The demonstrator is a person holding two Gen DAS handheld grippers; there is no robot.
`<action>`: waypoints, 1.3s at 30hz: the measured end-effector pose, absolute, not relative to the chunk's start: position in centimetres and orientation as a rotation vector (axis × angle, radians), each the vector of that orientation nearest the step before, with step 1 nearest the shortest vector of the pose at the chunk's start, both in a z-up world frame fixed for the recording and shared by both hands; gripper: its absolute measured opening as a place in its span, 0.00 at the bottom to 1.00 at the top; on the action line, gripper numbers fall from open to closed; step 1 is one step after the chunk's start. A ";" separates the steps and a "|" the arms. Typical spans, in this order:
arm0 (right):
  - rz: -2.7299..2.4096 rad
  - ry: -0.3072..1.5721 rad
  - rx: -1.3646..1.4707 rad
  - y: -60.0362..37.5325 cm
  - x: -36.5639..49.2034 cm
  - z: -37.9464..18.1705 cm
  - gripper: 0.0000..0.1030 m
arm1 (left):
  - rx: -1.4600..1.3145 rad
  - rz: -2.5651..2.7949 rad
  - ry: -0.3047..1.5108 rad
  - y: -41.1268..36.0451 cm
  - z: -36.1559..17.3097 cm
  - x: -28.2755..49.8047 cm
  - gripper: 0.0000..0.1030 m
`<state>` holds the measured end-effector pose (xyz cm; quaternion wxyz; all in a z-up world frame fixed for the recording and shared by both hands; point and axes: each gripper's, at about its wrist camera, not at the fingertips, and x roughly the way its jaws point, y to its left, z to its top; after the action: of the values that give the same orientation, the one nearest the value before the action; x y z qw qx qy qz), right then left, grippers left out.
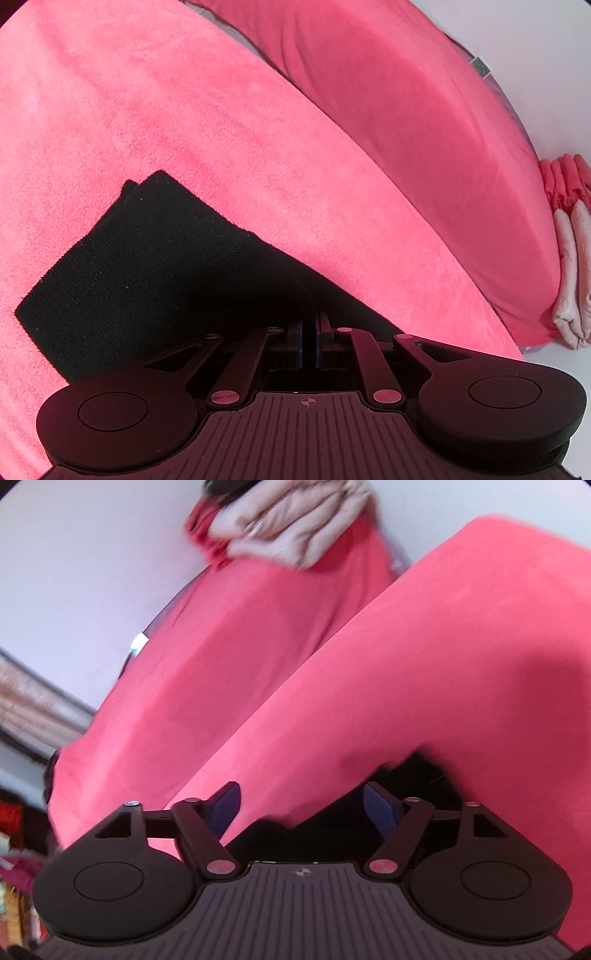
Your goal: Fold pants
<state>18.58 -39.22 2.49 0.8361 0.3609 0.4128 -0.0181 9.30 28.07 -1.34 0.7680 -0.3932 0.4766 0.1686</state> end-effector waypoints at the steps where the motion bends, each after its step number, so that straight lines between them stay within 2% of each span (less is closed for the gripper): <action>1: -0.074 0.855 0.760 -40.2 17.8 3.0 0.72 | -0.853 0.366 1.035 28.1 -1.4 9.2 0.60; 4: -0.135 0.817 0.711 -41.4 15.4 4.0 0.72 | -0.851 0.369 1.038 28.0 -1.7 10.0 0.60; 9: -0.002 0.825 0.411 -37.2 12.7 4.5 0.76 | -0.864 0.375 1.038 28.1 -1.3 9.7 0.60; 12: 0.069 0.813 0.155 -33.2 10.5 4.4 0.86 | -0.856 0.371 1.043 28.1 -1.2 9.8 0.60; 14: 0.057 0.826 -0.104 -30.3 10.7 3.4 0.84 | -0.849 0.368 1.046 28.1 -1.2 9.9 0.60; 15: 0.029 0.844 -0.218 -29.3 10.8 2.4 0.69 | -0.851 0.369 1.046 28.1 -1.1 9.9 0.60; 16: 0.019 0.872 -0.257 -29.1 11.2 1.8 0.26 | -0.852 0.370 1.047 28.2 -1.1 9.9 0.60; 17: 0.023 0.916 -0.234 -29.6 11.7 1.4 0.10 | -0.852 0.371 1.046 28.2 -1.1 10.0 0.60; 21: -0.057 0.906 0.108 -34.8 13.3 2.7 0.15 | -0.847 0.359 1.042 28.3 -1.0 10.4 0.60; 23: -0.163 0.871 0.403 -39.3 13.9 3.1 0.48 | -0.840 0.347 1.044 28.4 -1.0 10.5 0.60; 24: -0.231 0.894 0.497 -41.0 14.1 2.8 0.75 | -0.840 0.343 1.045 28.4 -1.1 10.5 0.60; 25: -0.315 0.923 0.546 -42.3 14.4 2.6 0.65 | -0.842 0.339 1.043 28.4 -1.1 10.4 0.61; 26: -0.369 0.916 0.537 -42.9 14.4 2.9 0.59 | -0.840 0.331 1.043 28.5 -1.0 10.3 0.65; 27: -0.392 0.895 0.500 -43.0 14.3 3.5 0.59 | -0.837 0.320 1.041 28.5 -0.8 10.2 0.68; 29: -0.390 0.840 0.442 -42.3 13.9 4.7 0.67 | -0.834 0.286 1.024 28.9 0.1 9.7 0.84; 30: -0.368 0.818 0.417 -41.6 13.8 5.1 0.72 | -0.834 0.276 1.008 29.2 0.6 9.4 0.87; 32: -0.260 0.794 0.345 -39.1 14.0 5.9 0.72 | -0.814 0.274 0.966 30.1 1.8 8.6 0.99; 39: 0.326 0.817 0.134 -24.8 16.7 7.7 0.72 | -0.823 0.337 0.865 34.2 4.0 3.8 1.00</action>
<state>16.68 -24.84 7.66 0.9026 0.0649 0.3952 0.1578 3.82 34.18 3.97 0.8137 -0.3856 0.4054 0.1578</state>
